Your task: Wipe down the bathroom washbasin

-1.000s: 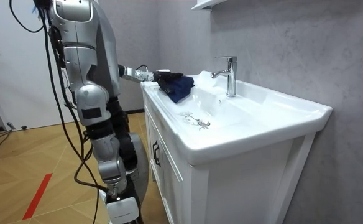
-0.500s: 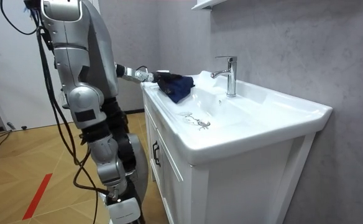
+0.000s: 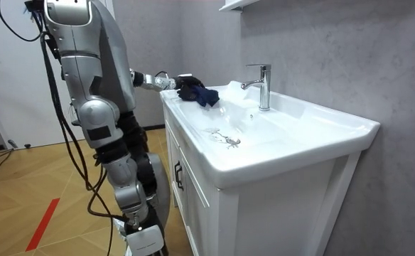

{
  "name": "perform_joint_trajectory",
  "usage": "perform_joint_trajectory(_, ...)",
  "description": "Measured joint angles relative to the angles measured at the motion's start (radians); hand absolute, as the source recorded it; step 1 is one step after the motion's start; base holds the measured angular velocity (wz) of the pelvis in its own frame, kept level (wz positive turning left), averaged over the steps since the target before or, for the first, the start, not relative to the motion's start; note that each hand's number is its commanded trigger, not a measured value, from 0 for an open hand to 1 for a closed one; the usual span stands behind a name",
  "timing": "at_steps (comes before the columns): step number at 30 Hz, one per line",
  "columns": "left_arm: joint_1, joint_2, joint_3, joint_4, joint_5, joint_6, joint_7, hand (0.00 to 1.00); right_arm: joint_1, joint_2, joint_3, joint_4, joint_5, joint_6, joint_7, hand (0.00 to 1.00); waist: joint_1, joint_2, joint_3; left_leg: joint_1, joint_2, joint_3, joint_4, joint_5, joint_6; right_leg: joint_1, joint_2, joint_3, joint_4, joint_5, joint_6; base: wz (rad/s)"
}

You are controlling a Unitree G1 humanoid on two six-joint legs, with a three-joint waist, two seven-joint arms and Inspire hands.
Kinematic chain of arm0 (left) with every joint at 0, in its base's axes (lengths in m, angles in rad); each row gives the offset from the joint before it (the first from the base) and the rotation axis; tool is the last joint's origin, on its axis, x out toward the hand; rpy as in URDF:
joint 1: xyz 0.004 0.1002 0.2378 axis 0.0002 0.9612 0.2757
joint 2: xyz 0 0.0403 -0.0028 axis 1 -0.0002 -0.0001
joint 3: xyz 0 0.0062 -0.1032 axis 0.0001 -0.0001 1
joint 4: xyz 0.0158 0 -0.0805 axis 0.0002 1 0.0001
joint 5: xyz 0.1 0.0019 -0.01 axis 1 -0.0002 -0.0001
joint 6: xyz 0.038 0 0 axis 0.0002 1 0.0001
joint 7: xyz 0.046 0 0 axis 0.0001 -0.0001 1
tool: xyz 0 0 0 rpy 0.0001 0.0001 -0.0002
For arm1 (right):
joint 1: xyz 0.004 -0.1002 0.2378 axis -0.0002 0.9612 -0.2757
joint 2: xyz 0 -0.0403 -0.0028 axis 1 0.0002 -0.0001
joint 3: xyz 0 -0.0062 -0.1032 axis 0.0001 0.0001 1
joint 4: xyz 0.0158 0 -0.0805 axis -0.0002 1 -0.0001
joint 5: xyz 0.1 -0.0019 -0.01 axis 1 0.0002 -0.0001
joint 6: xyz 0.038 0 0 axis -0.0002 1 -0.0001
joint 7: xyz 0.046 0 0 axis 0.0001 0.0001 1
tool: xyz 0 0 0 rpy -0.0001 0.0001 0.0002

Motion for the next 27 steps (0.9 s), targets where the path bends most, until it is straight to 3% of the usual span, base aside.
perform_joint_trajectory(18, -0.007, -0.001, -0.003, -0.013, -0.039, 0.000, -0.016, 1.00, -0.045, -0.006, 0.004, -0.008, 0.000, -0.004, -0.015, 0.00, 0.028, 0.004, -0.0025, 0.004, -0.001, -0.011, -0.003, 0.001, -0.001, 0.009, -0.001, -0.005, -0.016, 0.000, 0.001, 0.00)
perform_joint_trajectory(23, 0.010, -0.014, -0.004, -0.104, -0.038, 0.012, -0.034, 1.00, -0.062, 0.001, 0.005, -0.008, 0.067, -0.040, -0.023, 0.00, 0.048, -0.007, -0.0026, -0.014, -0.010, -0.043, 0.010, 0.000, -0.001, 0.012, -0.004, -0.030, -0.026, -0.001, 0.001, 0.18)
perform_joint_trajectory(27, 0.058, -0.015, -0.006, -0.220, -0.038, 0.038, -0.044, 1.00, -0.068, 0.004, 0.004, 0.013, 0.122, -0.081, -0.023, 0.00, 0.056, -0.013, 0.0042, -0.030, -0.014, -0.065, 0.016, 0.000, -0.001, 0.008, -0.008, -0.060, -0.032, -0.001, 0.002, 0.19)
